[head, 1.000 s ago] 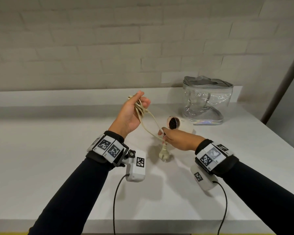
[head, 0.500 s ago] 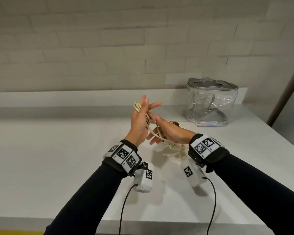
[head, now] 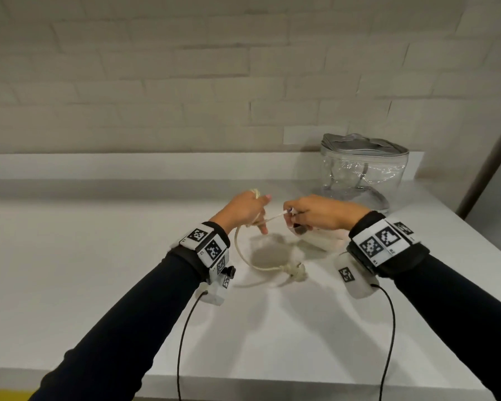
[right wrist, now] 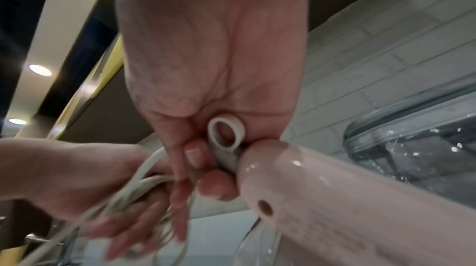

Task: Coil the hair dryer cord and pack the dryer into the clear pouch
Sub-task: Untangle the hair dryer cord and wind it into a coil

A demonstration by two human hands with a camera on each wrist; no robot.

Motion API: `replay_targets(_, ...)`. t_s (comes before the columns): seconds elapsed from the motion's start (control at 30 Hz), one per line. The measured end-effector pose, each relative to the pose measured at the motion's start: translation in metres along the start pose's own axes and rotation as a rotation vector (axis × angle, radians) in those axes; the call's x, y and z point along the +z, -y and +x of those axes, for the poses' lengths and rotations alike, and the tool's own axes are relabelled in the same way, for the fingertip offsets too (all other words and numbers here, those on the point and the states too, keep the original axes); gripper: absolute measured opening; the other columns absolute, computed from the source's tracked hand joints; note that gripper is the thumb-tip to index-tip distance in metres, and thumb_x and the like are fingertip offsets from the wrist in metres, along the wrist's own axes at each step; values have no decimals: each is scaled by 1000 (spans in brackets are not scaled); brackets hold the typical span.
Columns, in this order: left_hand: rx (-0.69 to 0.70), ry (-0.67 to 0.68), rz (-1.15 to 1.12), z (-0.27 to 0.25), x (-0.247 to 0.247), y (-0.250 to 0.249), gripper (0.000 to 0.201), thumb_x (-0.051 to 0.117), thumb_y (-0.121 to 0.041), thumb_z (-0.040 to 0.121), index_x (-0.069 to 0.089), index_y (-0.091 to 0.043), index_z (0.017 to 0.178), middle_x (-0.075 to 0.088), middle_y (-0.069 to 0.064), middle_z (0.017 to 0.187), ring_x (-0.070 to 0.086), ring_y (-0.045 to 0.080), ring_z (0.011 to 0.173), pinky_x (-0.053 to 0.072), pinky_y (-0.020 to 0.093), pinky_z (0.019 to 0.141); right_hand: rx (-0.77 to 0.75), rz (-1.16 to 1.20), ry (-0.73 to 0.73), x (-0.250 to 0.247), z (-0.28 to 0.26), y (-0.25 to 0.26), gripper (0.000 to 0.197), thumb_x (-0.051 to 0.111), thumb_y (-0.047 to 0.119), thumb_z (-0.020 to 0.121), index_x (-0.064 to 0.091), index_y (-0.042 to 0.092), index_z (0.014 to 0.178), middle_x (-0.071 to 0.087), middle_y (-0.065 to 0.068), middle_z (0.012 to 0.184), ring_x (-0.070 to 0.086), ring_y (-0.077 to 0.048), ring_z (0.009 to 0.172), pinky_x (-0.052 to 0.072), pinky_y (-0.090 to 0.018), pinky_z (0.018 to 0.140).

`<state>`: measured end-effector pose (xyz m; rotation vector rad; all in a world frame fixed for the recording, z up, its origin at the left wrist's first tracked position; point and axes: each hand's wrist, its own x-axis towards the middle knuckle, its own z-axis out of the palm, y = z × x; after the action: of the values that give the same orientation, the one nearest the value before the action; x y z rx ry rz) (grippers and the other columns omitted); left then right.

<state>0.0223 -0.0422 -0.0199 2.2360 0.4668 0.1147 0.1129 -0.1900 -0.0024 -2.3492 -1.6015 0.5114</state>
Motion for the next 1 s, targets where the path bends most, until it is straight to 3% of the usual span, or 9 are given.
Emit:
replay_targets(0.13,-68,300,-85,-9,6,-13,65,24,-59,92,58,-10,67,53,-3,34,44,7,33,40,20,48,53,-22,-7,-13,8,-3,16,43,7,90,58,11,93,53,-1,68,50,-17,61,40,-27,61)
replay_targets(0.27,-206,540,-514,-9,8,-4,42,50,-37,91,46,-11,59,39,-8,30,33,4,23,43,13,40,45,-23,1,-18,18,-4,5,55,14,87,60,16,87,59,1,67,53,-10,60,36,-22,57)
replay_targets(0.4,-269,486,-929,-4,6,14,32,45,-31,94,51,-15,67,32,-8,28,28,5,19,44,11,37,30,12,-90,-6,33,-8,13,55,23,89,56,15,78,57,-2,73,48,-12,64,33,-22,57)
replay_targets(0.47,-285,481,-1077,-4,7,25,43,48,-37,90,46,-16,52,32,-8,27,29,6,18,48,15,40,53,87,-131,8,43,-8,6,54,20,90,50,16,90,52,2,74,46,-12,66,34,-27,61)
replay_targets(0.63,-342,521,-1267,-9,11,46,65,42,-55,86,36,-16,35,31,-5,23,30,10,17,48,17,39,-25,292,-120,19,53,-3,38,46,0,90,45,14,125,52,-1,93,49,-13,81,41,-26,74)
replay_targets(0.77,-387,465,-1245,-10,10,48,63,49,-57,81,36,-16,35,30,-6,23,29,10,17,45,16,37,46,-8,-26,28,66,-14,32,31,27,98,50,33,123,63,-3,112,54,-20,106,34,-46,101)
replay_targets(0.83,-430,432,-1227,-9,10,49,62,49,-59,81,40,-16,36,31,-8,25,29,8,17,43,14,35,65,7,31,33,70,-15,34,31,23,98,52,30,124,64,-7,103,56,-20,96,38,-38,94)
replay_targets(0.93,-473,398,-1183,-8,13,56,62,42,-61,85,51,-15,45,32,-8,27,29,8,17,39,10,36,87,370,138,38,68,-13,37,33,2,94,55,11,123,65,-17,99,65,-18,70,49,-21,61)
replay_targets(1.0,-494,384,-1194,-7,13,60,59,41,-63,84,39,-17,47,31,-8,26,27,8,17,39,12,35,94,630,169,42,65,-12,42,32,-3,89,53,8,124,61,-22,118,62,-21,80,51,-23,63)
